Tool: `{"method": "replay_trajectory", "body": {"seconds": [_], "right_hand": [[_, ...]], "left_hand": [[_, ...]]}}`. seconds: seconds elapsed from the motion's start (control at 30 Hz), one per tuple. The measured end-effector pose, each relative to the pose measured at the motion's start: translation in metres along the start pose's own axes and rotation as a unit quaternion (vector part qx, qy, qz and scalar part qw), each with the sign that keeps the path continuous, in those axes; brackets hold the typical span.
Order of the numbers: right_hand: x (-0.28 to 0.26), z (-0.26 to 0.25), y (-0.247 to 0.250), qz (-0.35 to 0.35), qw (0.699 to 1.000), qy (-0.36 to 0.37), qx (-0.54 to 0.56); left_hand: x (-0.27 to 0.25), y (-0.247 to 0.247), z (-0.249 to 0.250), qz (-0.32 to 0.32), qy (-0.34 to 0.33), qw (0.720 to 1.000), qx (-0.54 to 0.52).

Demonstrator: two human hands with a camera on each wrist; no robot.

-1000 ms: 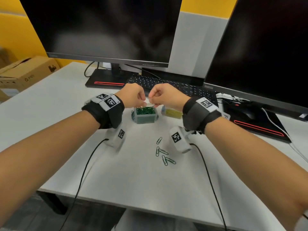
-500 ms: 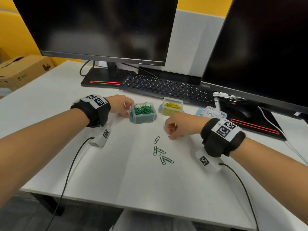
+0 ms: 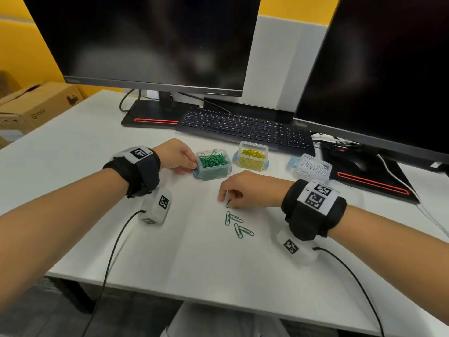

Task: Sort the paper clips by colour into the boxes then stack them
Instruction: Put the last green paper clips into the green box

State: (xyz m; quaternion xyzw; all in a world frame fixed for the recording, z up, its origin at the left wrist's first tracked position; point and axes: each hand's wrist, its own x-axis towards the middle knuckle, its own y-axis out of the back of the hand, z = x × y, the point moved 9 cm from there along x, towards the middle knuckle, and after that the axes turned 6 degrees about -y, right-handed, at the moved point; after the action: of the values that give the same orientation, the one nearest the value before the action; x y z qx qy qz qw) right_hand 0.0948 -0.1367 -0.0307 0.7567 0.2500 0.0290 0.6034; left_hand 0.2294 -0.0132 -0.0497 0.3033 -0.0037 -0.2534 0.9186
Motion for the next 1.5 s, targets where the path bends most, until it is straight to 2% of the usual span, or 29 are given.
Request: {"method": "replay_trajectory", "body": {"seconds": [0.13, 0.23, 0.33, 0.4, 0.47, 0.5, 0.53, 0.6, 0.67, 0.73, 0.77, 0.87, 0.93, 0.97, 1.03, 1.1, 1.13, 1.2, 1.27, 1.3, 1.37, 1.5], "right_hand": [[0.003, 0.011, -0.007, 0.004, 0.998, -0.038, -0.039], [0.001, 0.023, -0.007, -0.054, 0.995, -0.069, -0.04], [0.004, 0.024, -0.009, -0.112, 0.989, -0.074, -0.064], [0.008, 0.022, -0.011, -0.114, 0.988, -0.068, -0.079], [0.008, 0.023, -0.013, -0.107, 0.99, -0.063, -0.069], [0.006, 0.025, -0.009, -0.097, 0.991, -0.065, -0.059], [0.004, 0.027, 0.0, -0.071, 0.994, -0.066, -0.045], [0.0, 0.034, 0.035, 0.044, 0.997, -0.065, 0.018], [-0.007, 0.044, 0.076, 0.179, 0.974, -0.077, 0.116], [-0.012, 0.047, 0.093, 0.231, 0.956, -0.087, 0.161], [-0.01, 0.043, 0.092, 0.22, 0.96, -0.083, 0.153], [-0.004, 0.043, 0.067, 0.124, 0.981, -0.088, 0.122], [-0.014, 0.054, 0.063, 0.12, 0.979, -0.109, 0.124], [-0.024, 0.059, 0.068, 0.148, 0.973, -0.118, 0.13], [-0.046, 0.056, 0.072, 0.191, 0.966, -0.116, 0.133], [-0.058, 0.035, 0.05, 0.126, 0.981, -0.1, 0.105], [-0.061, 0.023, 0.031, 0.076, 0.989, -0.099, 0.083], [-0.06, 0.007, -0.002, 0.021, 0.993, -0.102, 0.064], [-0.054, -0.001, -0.019, 0.015, 0.993, -0.099, 0.065], [-0.05, -0.002, -0.023, 0.02, 0.993, -0.099, 0.069], [-0.045, -0.003, -0.024, 0.029, 0.991, -0.106, 0.078], [-0.046, 0.002, -0.026, 0.025, 0.986, -0.125, 0.105]], "left_hand": [[-0.004, 0.012, 0.001, 0.036, -0.003, 0.999, 0.006], [-0.01, 0.033, 0.01, 0.085, -0.012, 0.996, -0.013], [-0.016, 0.045, 0.041, 0.136, -0.066, 0.986, -0.071], [-0.017, 0.033, 0.066, 0.118, -0.11, 0.986, -0.037], [-0.015, 0.013, 0.08, 0.081, -0.132, 0.985, 0.073], [-0.013, 0.002, 0.078, 0.051, -0.121, 0.982, 0.139], [-0.011, -0.008, 0.071, 0.015, -0.095, 0.976, 0.194], [-0.012, -0.022, 0.06, -0.036, -0.06, 0.965, 0.251], [-0.014, -0.033, 0.06, -0.051, -0.079, 0.959, 0.269], [-0.018, -0.05, 0.068, -0.073, -0.116, 0.953, 0.271], [-0.02, -0.058, 0.074, -0.085, -0.129, 0.951, 0.266], [-0.026, -0.079, 0.087, -0.113, -0.151, 0.951, 0.244], [-0.029, -0.09, 0.093, -0.124, -0.159, 0.951, 0.235], [-0.031, -0.091, 0.096, -0.117, -0.165, 0.95, 0.239], [-0.037, -0.08, 0.108, -0.062, -0.196, 0.946, 0.25], [-0.051, -0.064, 0.123, -0.006, -0.242, 0.937, 0.252], [-0.059, -0.063, 0.127, -0.014, -0.256, 0.93, 0.261], [-0.075, -0.08, 0.121, -0.101, -0.258, 0.911, 0.307], [-0.089, -0.105, 0.104, -0.191, -0.231, 0.888, 0.349], [-0.092, -0.114, 0.095, -0.212, -0.216, 0.883, 0.359], [-0.09, -0.121, 0.085, -0.214, -0.199, 0.888, 0.356], [-0.084, -0.129, 0.087, -0.18, -0.223, 0.897, 0.336]]}}
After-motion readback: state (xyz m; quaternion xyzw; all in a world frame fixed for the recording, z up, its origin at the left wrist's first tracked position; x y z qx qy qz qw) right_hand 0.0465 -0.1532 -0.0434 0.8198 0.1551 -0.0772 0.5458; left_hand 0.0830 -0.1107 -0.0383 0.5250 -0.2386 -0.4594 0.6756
